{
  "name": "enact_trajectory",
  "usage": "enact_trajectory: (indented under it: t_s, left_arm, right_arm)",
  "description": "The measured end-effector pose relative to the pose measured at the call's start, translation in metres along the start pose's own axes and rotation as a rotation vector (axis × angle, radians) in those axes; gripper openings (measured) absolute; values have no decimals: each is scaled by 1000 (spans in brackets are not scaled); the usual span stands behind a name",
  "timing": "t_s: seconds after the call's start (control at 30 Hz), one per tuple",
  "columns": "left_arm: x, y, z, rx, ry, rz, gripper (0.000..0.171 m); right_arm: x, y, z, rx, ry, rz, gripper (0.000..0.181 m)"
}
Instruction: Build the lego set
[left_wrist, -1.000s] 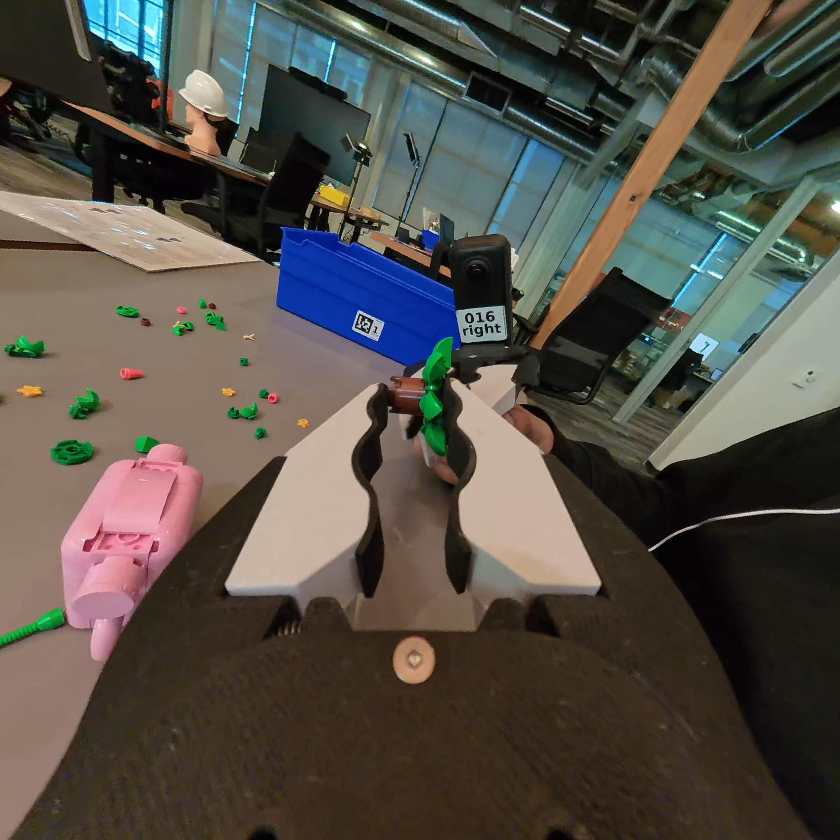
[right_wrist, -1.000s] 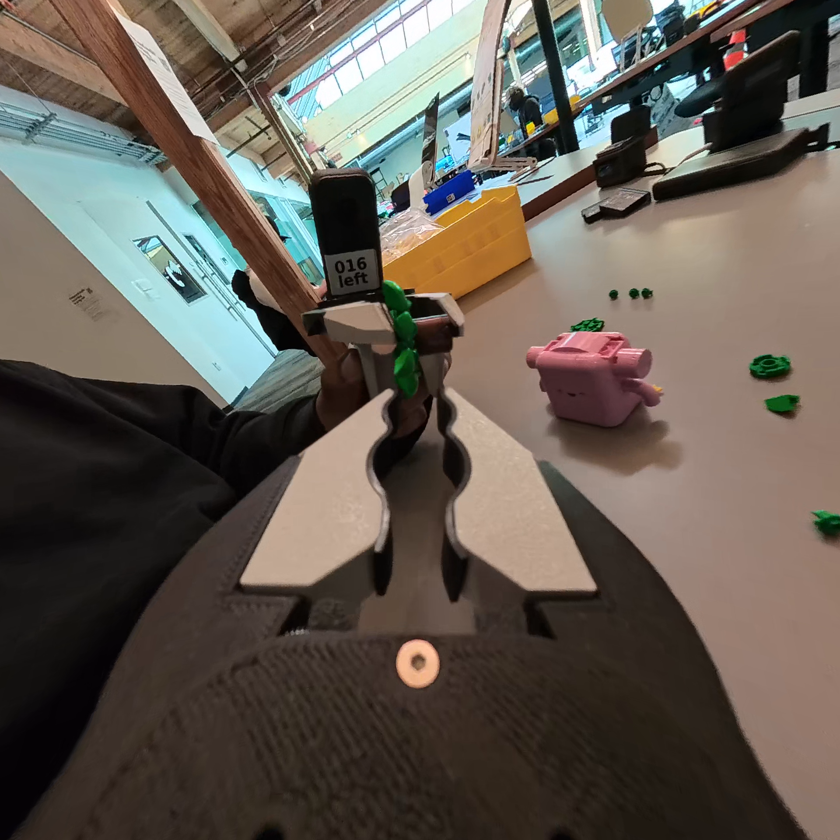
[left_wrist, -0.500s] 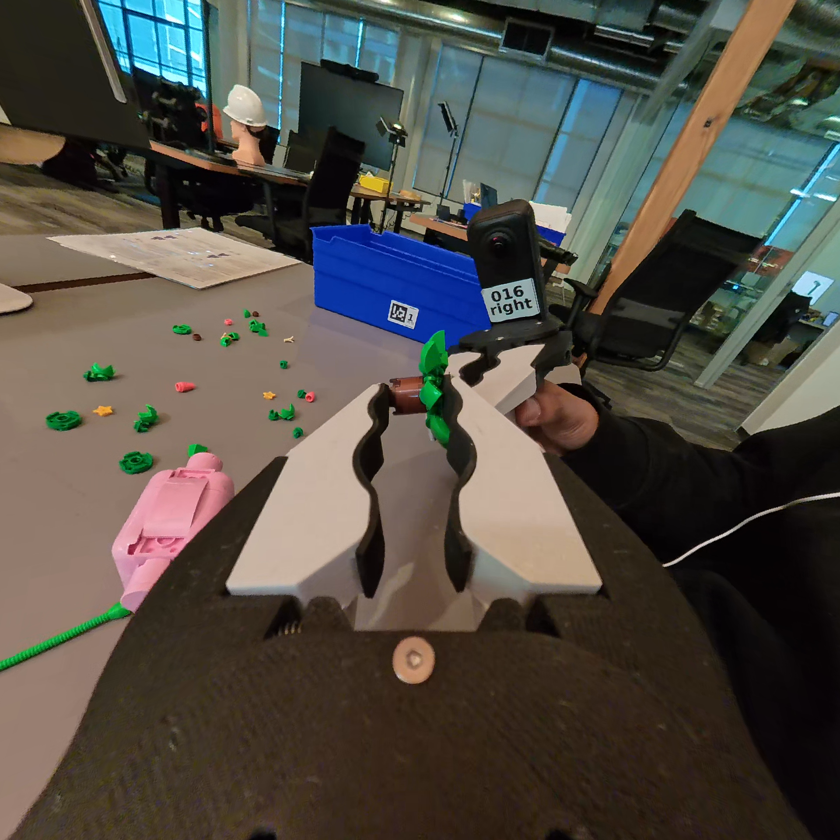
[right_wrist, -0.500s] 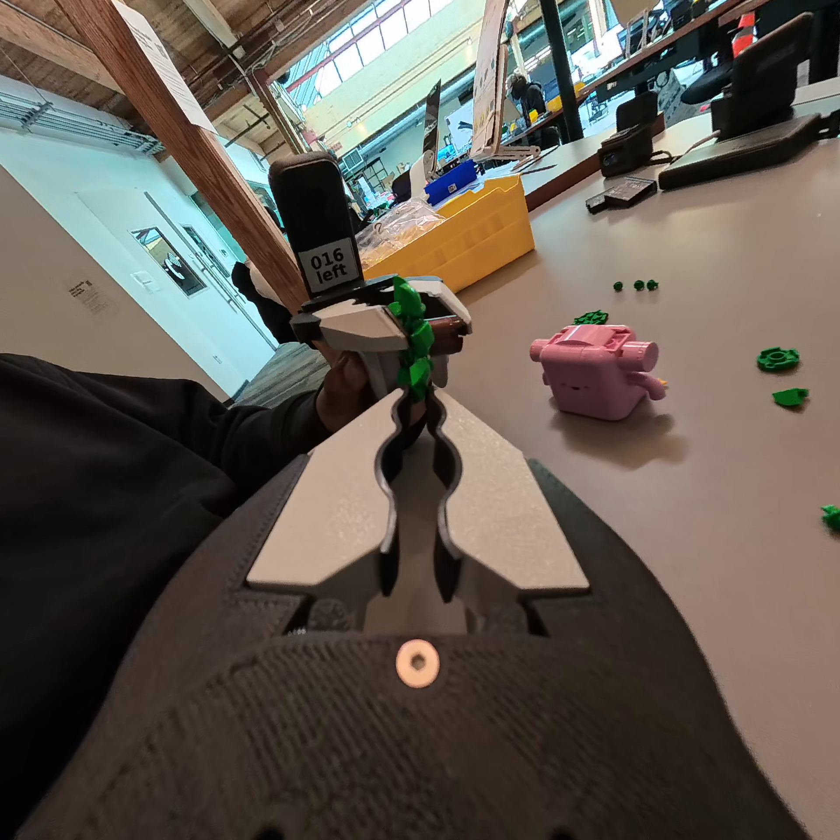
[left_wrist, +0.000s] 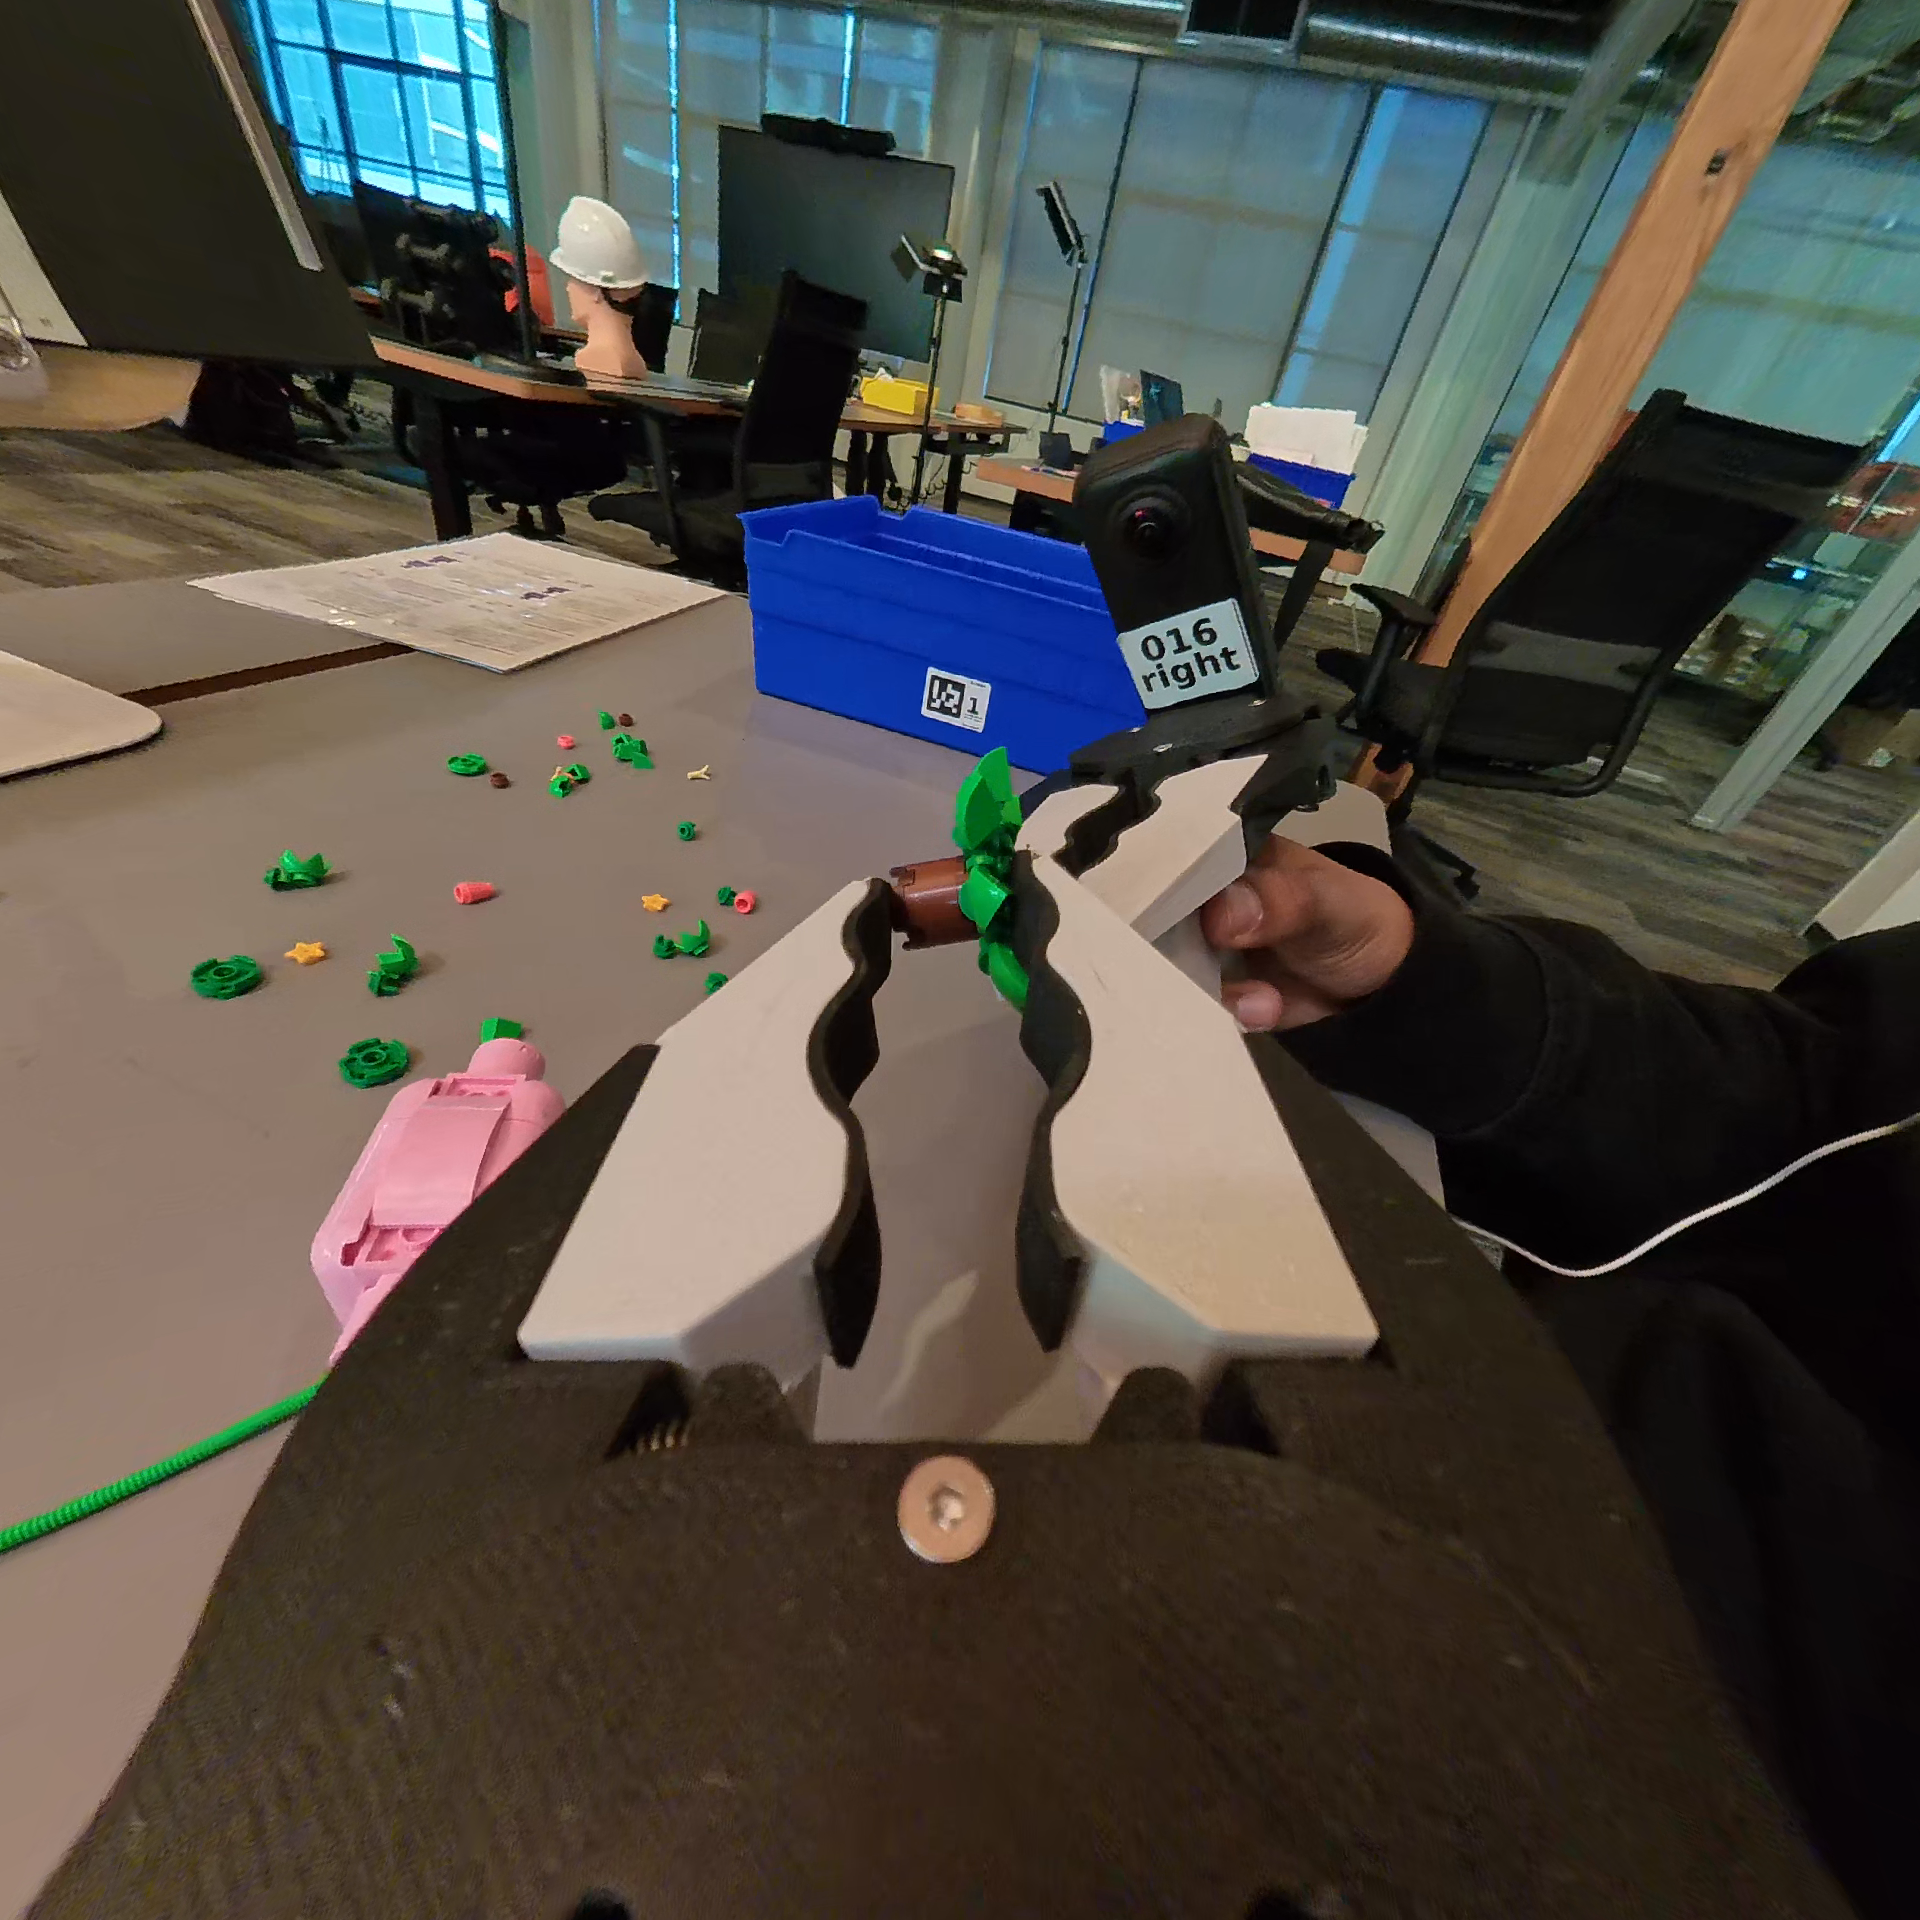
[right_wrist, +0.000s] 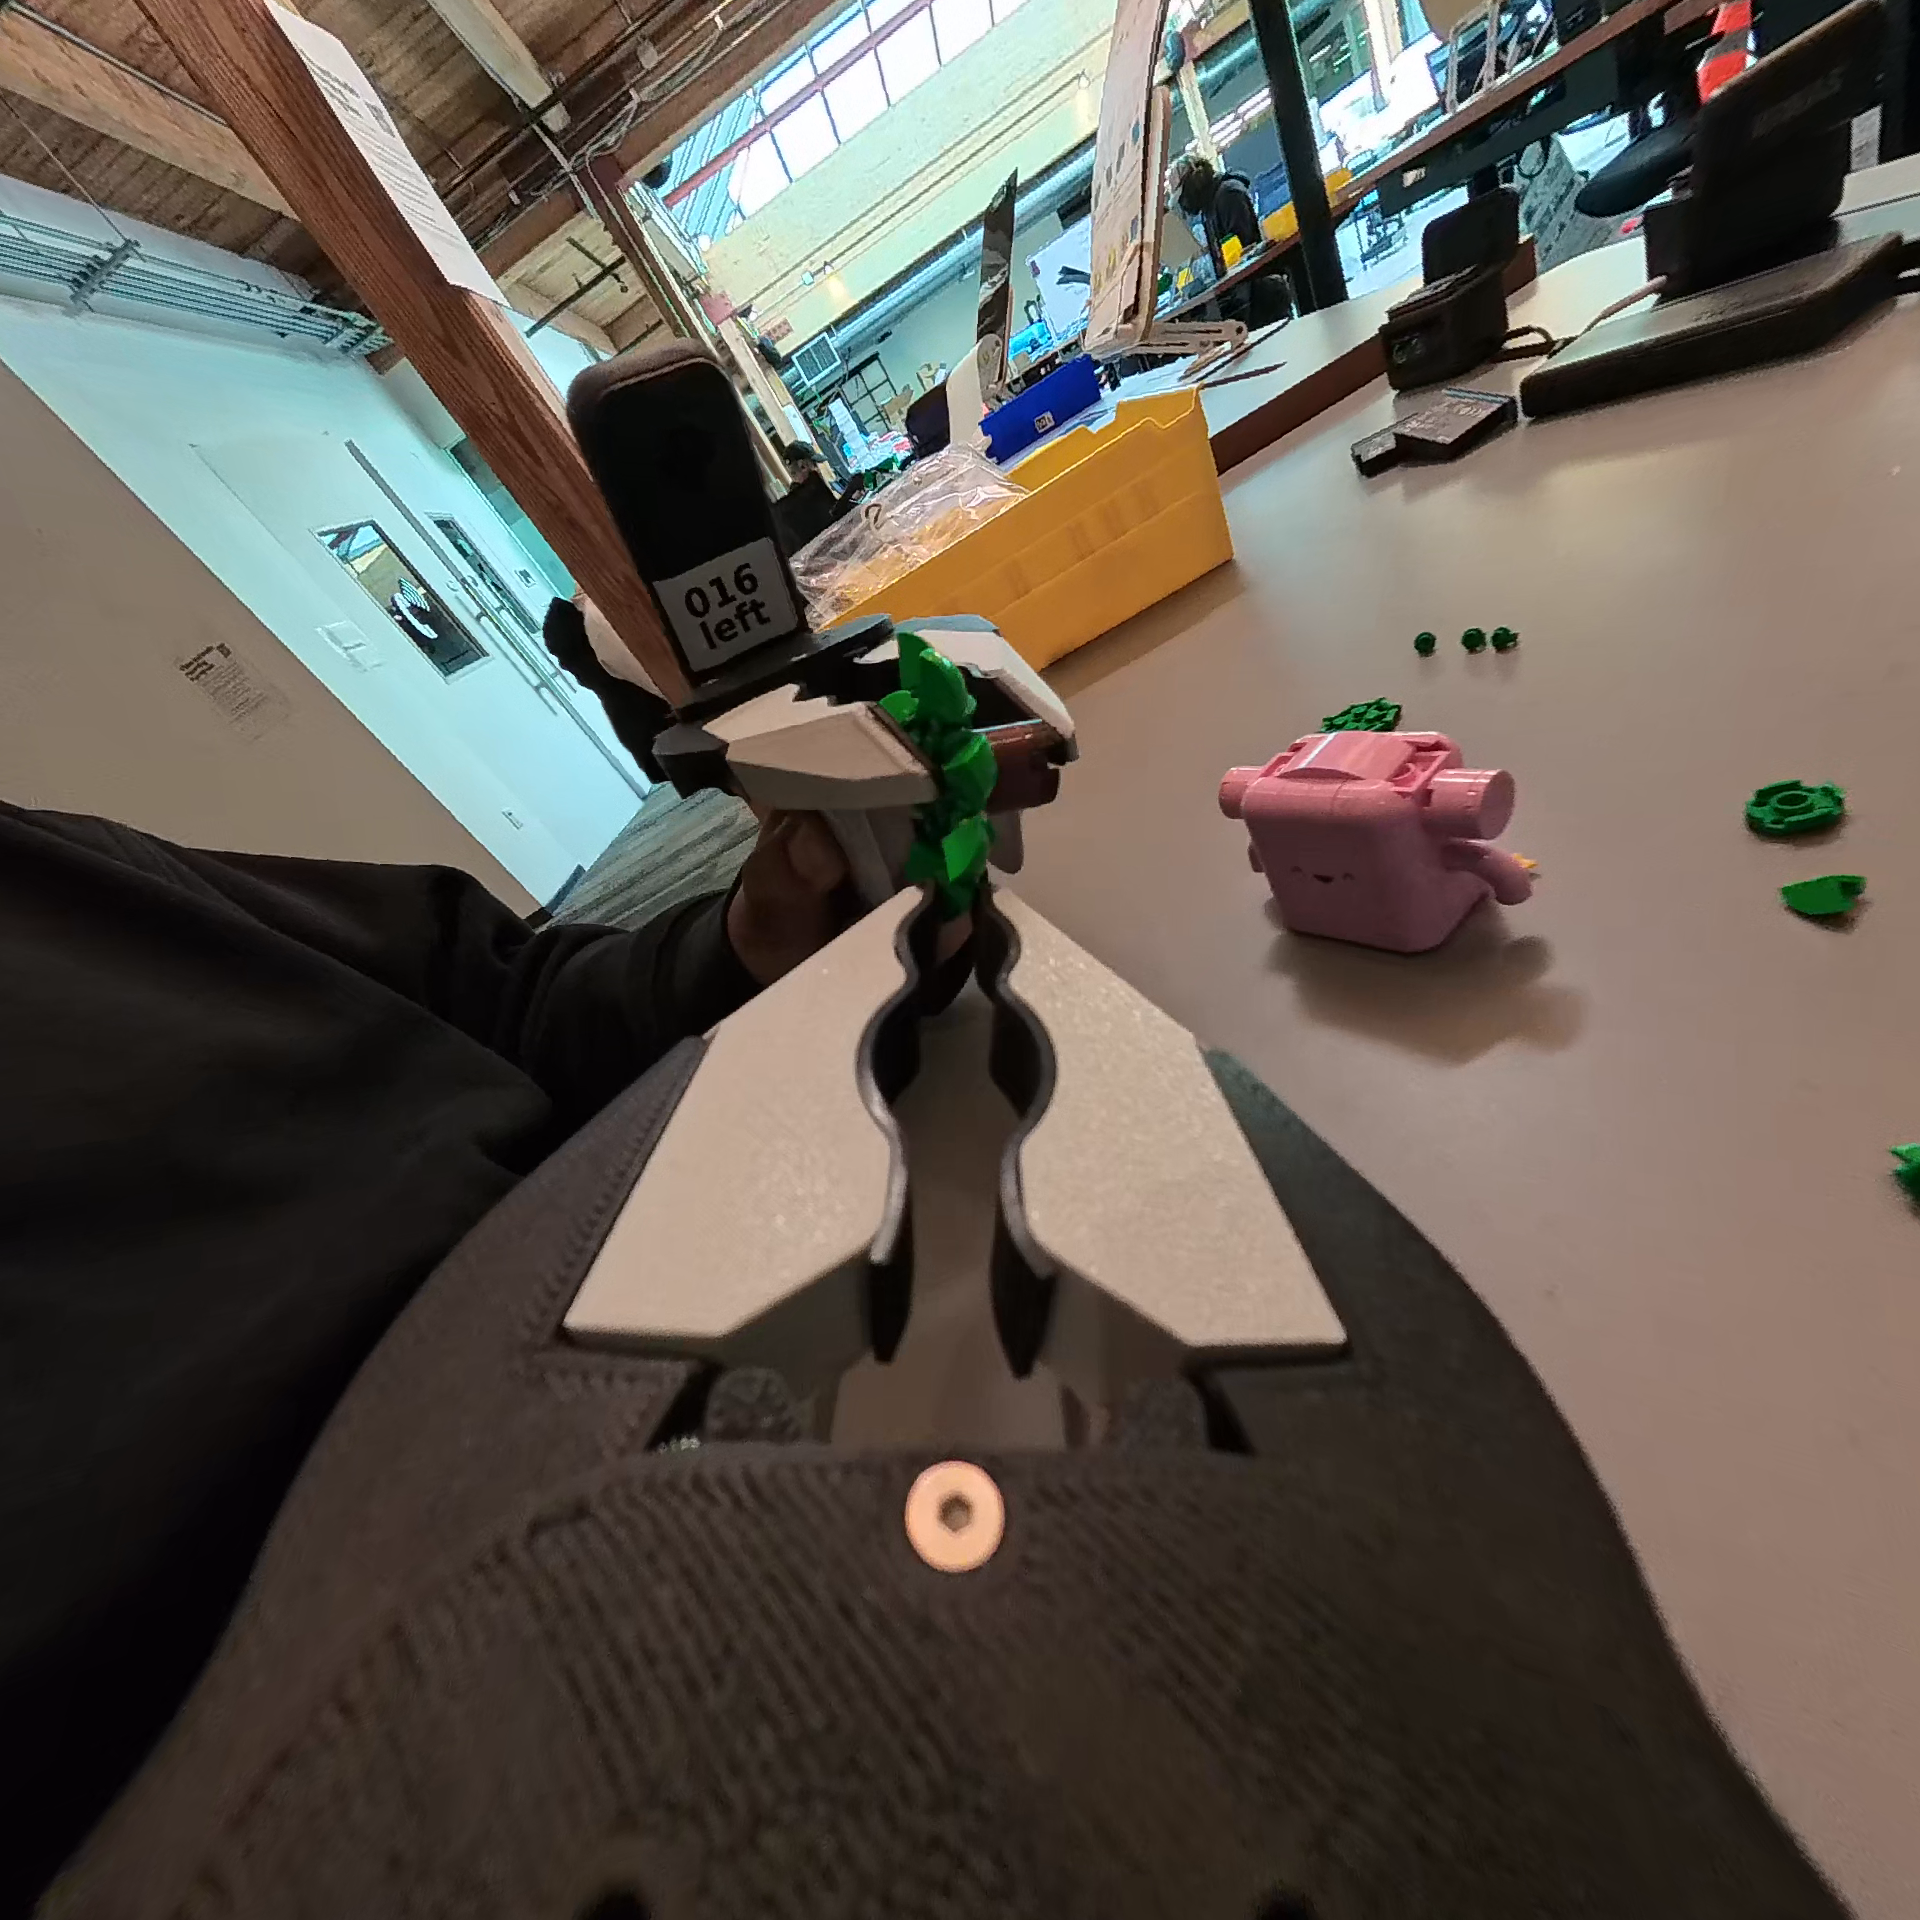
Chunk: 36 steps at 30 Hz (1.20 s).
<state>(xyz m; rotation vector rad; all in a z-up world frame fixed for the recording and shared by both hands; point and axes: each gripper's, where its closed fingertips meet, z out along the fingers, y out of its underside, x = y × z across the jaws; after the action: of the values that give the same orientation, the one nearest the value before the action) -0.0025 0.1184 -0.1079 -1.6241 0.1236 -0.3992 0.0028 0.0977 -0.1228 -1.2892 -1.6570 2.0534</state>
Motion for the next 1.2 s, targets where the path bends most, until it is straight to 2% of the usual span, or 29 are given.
enact_trajectory:
  t_s: [0.47, 0.93, 1.2]
  left_arm:
    - [2, 2, 2, -18, -10, 35, 20]
    - [4, 3, 2, -44, -69, 163, 20]
    - [2, 2, 1, -5, 27, -2, 20]
  right_arm:
    - [-2, 2, -3, -10, -29, 42, 3]
    - [-3, 3, -5, -2, -78, 126, 3]
    - [1, -10, -12, 69, -42, 58, 4]
